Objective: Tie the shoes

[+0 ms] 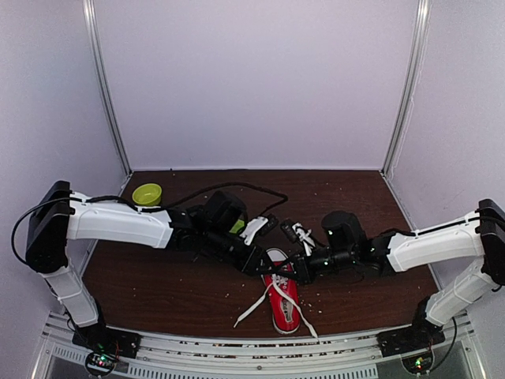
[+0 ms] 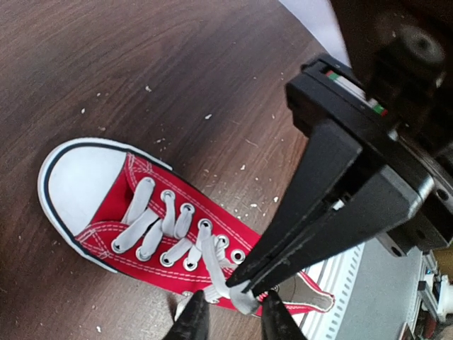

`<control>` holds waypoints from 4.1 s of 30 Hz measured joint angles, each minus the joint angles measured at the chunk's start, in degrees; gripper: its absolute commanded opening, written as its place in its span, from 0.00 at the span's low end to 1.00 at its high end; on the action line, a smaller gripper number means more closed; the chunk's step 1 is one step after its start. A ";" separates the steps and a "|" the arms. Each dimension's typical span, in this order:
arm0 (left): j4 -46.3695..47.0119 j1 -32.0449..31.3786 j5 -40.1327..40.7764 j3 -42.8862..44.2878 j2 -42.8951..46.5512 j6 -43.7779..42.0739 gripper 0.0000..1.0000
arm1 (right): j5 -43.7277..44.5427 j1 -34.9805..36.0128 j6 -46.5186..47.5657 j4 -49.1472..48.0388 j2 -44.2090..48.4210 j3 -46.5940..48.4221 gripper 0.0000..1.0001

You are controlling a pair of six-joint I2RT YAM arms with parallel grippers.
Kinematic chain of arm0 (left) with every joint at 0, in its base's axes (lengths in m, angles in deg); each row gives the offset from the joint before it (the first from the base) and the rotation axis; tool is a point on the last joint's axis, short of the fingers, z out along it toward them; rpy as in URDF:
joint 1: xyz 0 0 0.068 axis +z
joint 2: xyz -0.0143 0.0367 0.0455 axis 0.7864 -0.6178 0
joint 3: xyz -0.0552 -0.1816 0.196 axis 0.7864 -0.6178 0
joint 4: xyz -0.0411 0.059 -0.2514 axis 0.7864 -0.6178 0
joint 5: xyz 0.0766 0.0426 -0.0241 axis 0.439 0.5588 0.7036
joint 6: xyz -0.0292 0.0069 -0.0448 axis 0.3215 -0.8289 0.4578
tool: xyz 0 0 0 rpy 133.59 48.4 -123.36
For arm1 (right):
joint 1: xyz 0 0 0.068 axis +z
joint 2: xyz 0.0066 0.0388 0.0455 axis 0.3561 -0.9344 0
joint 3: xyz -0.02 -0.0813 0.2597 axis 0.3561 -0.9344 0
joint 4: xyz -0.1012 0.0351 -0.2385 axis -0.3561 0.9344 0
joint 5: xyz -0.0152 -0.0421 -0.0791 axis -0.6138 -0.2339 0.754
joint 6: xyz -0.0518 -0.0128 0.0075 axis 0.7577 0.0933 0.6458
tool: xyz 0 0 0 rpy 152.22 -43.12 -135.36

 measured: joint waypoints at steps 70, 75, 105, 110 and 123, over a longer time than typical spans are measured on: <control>3.96 -0.98 -11.50 -7.85 3.37 -16.92 0.00 | 22.23 6.58 -9.01 15.89 4.42 1.03 0.00; -1.79 -3.82 -9.75 -7.45 1.95 -21.57 0.07 | 19.30 6.67 -8.48 15.80 2.14 1.31 0.00; -0.39 0.61 -4.92 -0.72 -4.24 -8.74 0.31 | 16.41 7.89 -8.90 13.94 2.91 -1.53 0.00; -0.44 0.61 -6.12 0.87 -5.55 -8.39 0.24 | 16.24 7.89 -8.90 13.66 2.91 -1.62 0.00; -2.32 0.61 -6.86 1.51 -7.91 -8.22 0.21 | 16.24 7.91 -8.90 13.57 2.91 -1.70 0.00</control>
